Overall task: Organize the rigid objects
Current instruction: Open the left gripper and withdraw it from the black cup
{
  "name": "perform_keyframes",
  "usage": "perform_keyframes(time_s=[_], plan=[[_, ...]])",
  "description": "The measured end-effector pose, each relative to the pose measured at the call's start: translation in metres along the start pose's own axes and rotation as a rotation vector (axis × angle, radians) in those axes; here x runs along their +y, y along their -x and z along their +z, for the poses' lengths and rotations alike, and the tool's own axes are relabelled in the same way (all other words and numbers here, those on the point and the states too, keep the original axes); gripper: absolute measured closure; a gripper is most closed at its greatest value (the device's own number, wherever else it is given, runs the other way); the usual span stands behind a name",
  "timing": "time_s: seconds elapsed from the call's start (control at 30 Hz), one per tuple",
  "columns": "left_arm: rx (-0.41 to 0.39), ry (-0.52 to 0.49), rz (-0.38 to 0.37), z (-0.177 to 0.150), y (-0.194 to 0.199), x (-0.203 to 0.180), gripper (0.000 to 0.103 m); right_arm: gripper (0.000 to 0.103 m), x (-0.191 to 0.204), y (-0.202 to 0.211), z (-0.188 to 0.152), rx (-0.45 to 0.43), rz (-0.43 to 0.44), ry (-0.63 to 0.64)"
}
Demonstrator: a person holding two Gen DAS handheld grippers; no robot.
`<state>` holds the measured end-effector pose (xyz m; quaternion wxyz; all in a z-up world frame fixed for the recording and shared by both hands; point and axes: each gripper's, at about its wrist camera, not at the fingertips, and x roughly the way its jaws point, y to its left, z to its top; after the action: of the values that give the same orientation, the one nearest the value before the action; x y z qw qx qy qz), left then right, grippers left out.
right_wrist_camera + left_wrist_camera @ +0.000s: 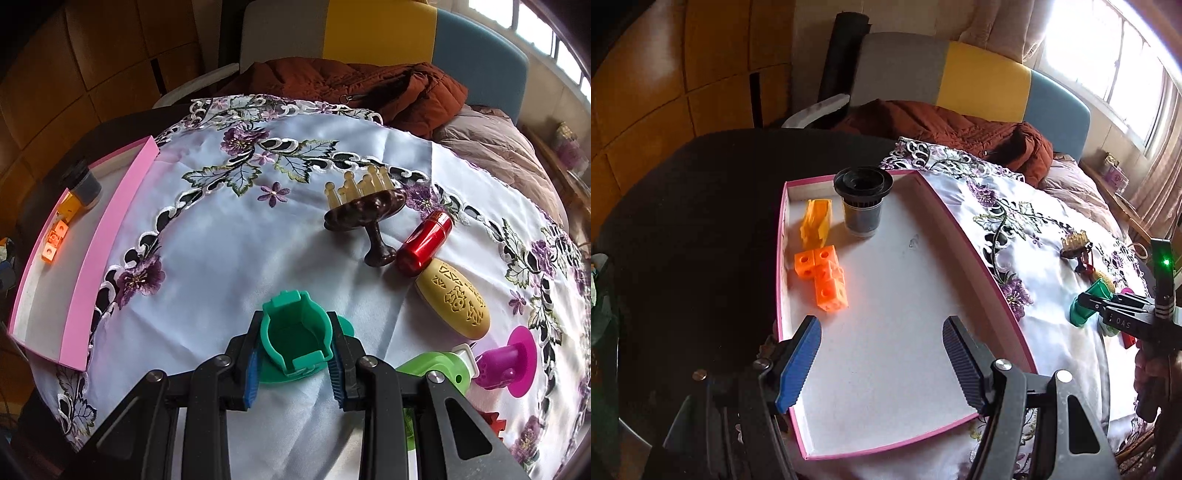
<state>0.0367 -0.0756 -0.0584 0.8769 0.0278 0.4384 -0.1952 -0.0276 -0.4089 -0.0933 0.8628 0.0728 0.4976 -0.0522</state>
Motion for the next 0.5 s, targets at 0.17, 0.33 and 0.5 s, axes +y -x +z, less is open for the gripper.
perform_keyframes(time_s=[0.17,0.33,0.5], plan=[[0.004,0.007,0.013,-0.0039,0.0009,0.0028,0.034,0.072,0.0029,-0.0001,-0.0006,-0.008,-0.017,0.024],[-0.003,0.010,0.022,-0.0043,0.0027,0.0041,0.034,0.072,0.0053,0.0002,-0.0012,-0.014,-0.027,0.041],[-0.008,0.010,0.027,-0.0047,0.0048,0.0052,0.034,0.072,0.0067,0.0000,-0.0014,-0.016,-0.032,0.045]])
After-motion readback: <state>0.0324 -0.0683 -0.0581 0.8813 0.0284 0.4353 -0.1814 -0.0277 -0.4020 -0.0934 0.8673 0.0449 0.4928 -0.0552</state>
